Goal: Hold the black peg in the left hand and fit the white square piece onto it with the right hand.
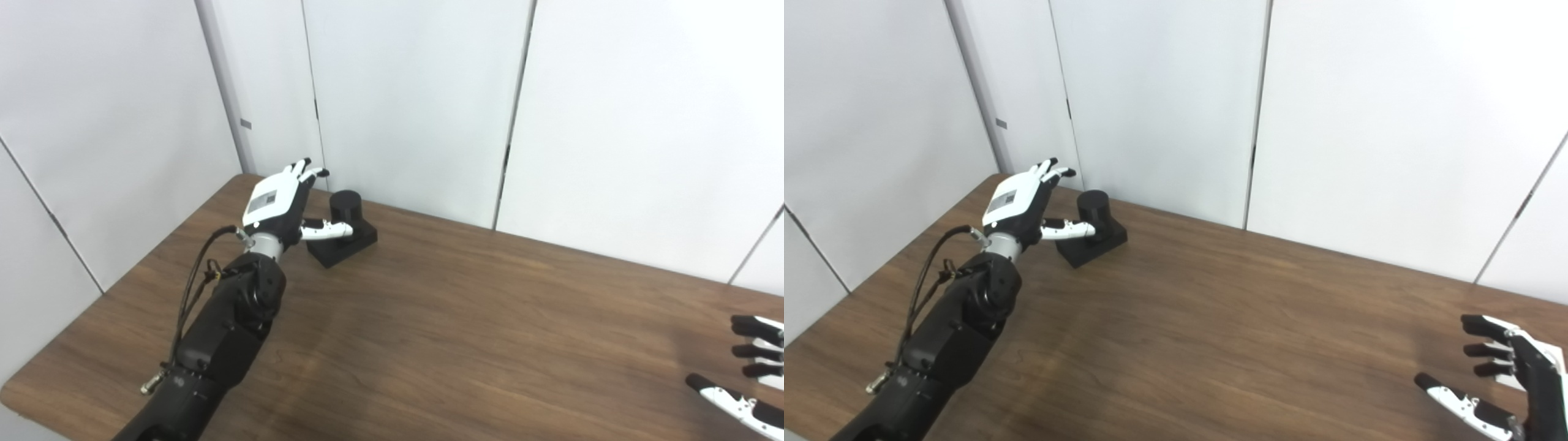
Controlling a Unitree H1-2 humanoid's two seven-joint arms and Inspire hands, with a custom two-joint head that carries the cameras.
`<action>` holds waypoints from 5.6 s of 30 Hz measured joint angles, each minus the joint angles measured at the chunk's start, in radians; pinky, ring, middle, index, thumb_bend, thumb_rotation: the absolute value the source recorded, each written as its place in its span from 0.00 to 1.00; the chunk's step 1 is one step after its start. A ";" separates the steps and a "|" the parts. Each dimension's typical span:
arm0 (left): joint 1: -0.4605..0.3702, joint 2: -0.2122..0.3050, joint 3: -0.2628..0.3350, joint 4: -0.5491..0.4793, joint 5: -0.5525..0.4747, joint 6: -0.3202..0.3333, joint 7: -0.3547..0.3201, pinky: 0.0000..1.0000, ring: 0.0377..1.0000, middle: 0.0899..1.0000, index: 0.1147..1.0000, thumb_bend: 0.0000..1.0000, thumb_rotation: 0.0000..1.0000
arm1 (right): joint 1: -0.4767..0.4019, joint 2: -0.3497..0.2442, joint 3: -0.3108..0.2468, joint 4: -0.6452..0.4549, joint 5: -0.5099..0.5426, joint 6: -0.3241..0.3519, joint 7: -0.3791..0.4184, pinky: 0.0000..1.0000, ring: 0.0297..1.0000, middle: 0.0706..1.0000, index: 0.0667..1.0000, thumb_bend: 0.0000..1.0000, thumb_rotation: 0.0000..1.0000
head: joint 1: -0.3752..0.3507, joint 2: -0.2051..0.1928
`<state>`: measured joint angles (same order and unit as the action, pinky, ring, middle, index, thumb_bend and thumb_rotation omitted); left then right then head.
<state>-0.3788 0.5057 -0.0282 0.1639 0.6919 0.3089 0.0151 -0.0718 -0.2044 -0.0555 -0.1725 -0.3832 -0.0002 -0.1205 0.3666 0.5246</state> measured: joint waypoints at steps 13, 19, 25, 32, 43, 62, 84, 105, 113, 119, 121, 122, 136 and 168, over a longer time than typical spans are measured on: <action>-0.021 0.013 -0.076 0.078 0.015 0.063 -0.040 0.89 1.00 1.00 0.86 1.00 0.56 | 0.000 0.002 0.000 -0.005 0.000 0.007 0.007 0.48 0.57 0.66 0.63 0.62 0.00 | -0.012 0.011; -0.026 0.013 -0.098 0.148 0.016 0.071 -0.035 0.90 1.00 1.00 0.85 1.00 0.56 | 0.003 0.005 0.000 -0.034 -0.002 0.014 0.008 0.47 0.57 0.65 0.64 0.62 0.00 | -0.015 0.015; -0.030 0.012 -0.110 0.179 0.012 0.069 -0.021 0.91 1.00 1.00 0.75 1.00 0.53 | 0.004 0.006 0.000 -0.042 -0.002 0.038 0.014 0.46 0.57 0.66 0.64 0.61 0.00 | -0.017 0.025; -0.033 0.012 -0.133 0.189 0.008 0.063 -0.021 0.89 1.00 0.99 0.69 1.00 0.54 | 0.010 0.006 0.001 -0.059 -0.015 0.044 0.014 0.47 0.57 0.66 0.64 0.62 0.00 | -0.018 0.026; -0.059 0.013 -0.145 0.249 0.007 0.045 -0.007 0.84 0.97 0.98 0.68 1.00 0.54 | 0.014 0.006 0.000 -0.059 -0.015 0.044 0.014 0.46 0.57 0.67 0.64 0.60 0.00 | -0.028 0.037; -0.136 0.013 -0.191 0.359 0.008 0.030 0.023 0.76 0.91 0.88 0.61 0.78 0.30 | 0.031 0.006 0.000 -0.067 -0.015 0.044 0.015 0.45 0.56 0.66 0.64 0.59 0.00 | -0.044 0.051; -0.144 0.104 -0.291 0.299 -0.043 -0.178 -0.159 0.77 0.87 0.84 0.42 0.52 0.06 | 0.033 0.011 -0.002 -0.067 0.000 0.044 0.015 0.45 0.55 0.67 0.63 0.59 0.00 | -0.074 0.071; -0.147 0.090 -0.448 0.211 0.033 -0.587 -0.116 0.86 0.89 0.87 0.43 0.52 0.07 | 0.017 0.015 0.000 0.026 0.013 -0.004 0.006 0.53 0.59 0.69 0.65 0.58 0.00 | -0.221 0.123; -0.176 0.031 -0.521 0.240 0.074 -0.654 -0.036 0.85 0.88 0.85 0.43 0.52 0.07 | 0.011 0.016 0.003 0.046 0.003 -0.025 -0.005 0.54 0.58 0.68 0.65 0.58 0.00 | -0.275 0.140; -0.199 0.001 -0.581 0.240 0.081 -0.660 -0.035 0.85 0.87 0.86 0.43 0.52 0.07 | 0.009 0.017 0.007 0.047 -0.005 -0.031 -0.011 0.52 0.58 0.68 0.65 0.59 0.00 | -0.317 0.150; -0.206 -0.006 -0.601 0.240 0.088 -0.661 -0.035 0.86 0.88 0.86 0.43 0.52 0.07 | 0.008 0.018 0.007 0.049 -0.005 -0.040 -0.016 0.52 0.58 0.68 0.65 0.59 0.00 | -0.333 0.150; -0.210 -0.009 -0.612 0.240 0.091 -0.661 -0.035 0.86 0.88 0.86 0.43 0.52 0.07 | 0.007 0.018 0.008 0.050 -0.006 -0.044 -0.020 0.52 0.58 0.68 0.65 0.58 0.00 | -0.333 0.150; -0.259 -0.020 -0.703 0.236 0.114 -0.663 -0.043 0.81 0.87 0.85 0.43 0.52 0.08 | 0.001 0.003 0.012 0.011 -0.039 -0.036 -0.015 0.52 0.59 0.68 0.66 0.61 0.01 | -0.518 0.137; -0.265 0.038 -0.781 0.310 0.027 -0.746 0.083 0.82 0.85 0.86 0.43 0.52 0.07 | -0.318 -0.502 0.197 -0.005 -0.507 0.366 0.644 0.80 0.93 0.97 0.85 0.89 0.12 | -0.900 -0.051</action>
<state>-0.6440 0.5438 -0.8095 0.4741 0.7192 -0.4371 0.0986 -0.3898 -0.7068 0.1414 -0.1778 -0.8901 0.3660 0.5240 -0.5338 0.4740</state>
